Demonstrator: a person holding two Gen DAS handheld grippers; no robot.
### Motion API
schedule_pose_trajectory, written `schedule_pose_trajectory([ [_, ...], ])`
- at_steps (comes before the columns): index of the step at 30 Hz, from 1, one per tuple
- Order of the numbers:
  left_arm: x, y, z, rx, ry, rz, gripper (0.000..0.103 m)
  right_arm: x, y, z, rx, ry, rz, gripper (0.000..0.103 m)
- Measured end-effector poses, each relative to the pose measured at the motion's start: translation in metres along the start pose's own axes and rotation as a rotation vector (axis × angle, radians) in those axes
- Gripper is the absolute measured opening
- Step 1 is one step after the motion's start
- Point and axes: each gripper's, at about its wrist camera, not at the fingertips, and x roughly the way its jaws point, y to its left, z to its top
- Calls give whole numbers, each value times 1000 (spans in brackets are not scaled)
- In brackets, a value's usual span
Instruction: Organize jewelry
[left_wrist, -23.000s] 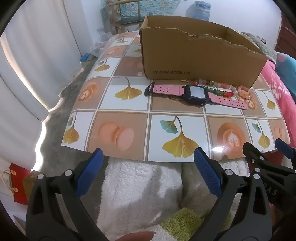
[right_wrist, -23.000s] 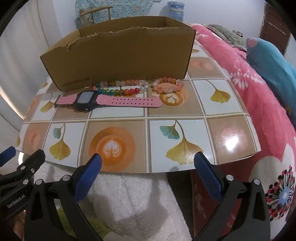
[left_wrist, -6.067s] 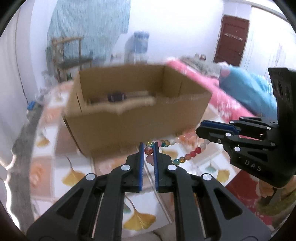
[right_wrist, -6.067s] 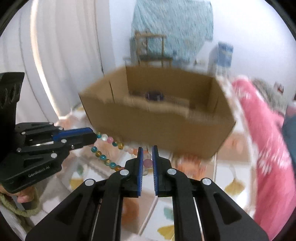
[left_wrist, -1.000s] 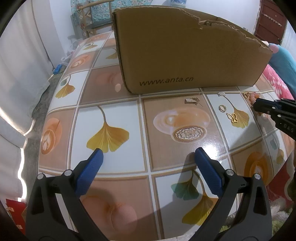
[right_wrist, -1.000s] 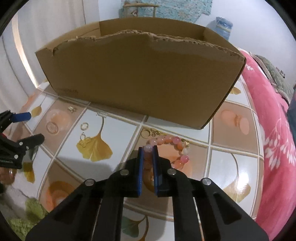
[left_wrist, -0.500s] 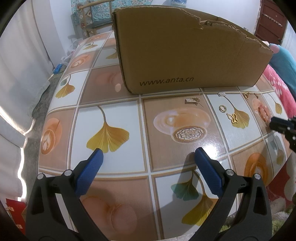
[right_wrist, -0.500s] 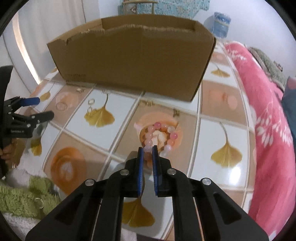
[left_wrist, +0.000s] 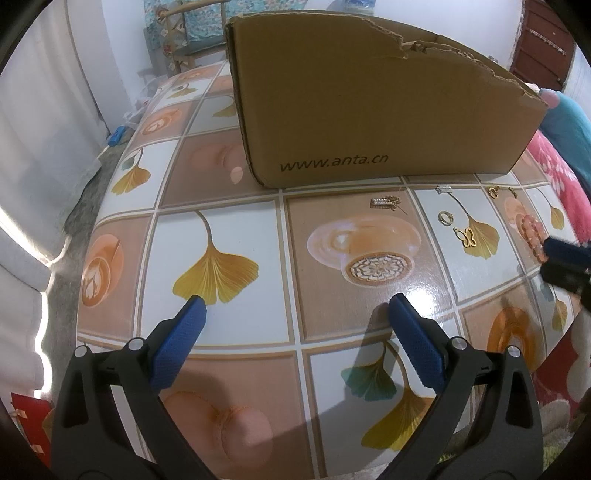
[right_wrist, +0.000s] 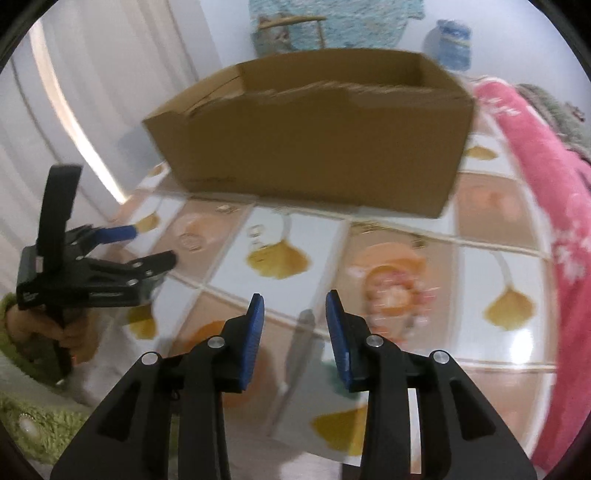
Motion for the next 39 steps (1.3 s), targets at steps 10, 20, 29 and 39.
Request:
schedule_pose_trajectory([
  [10,-1,0,-1,0,-6,0,96,13,-20,-4,85,14,6,34],
  [20,-3,1,-3,12,-18,2,96,18,-1,-2,7,5,20,34],
  [29,-22,-15,16,83,-149,-78,94,25,-2,10,26,-33,20,34],
  [39,2,-36,41,170,-103,-121,53,33,-7,26,44,-66,38,34],
])
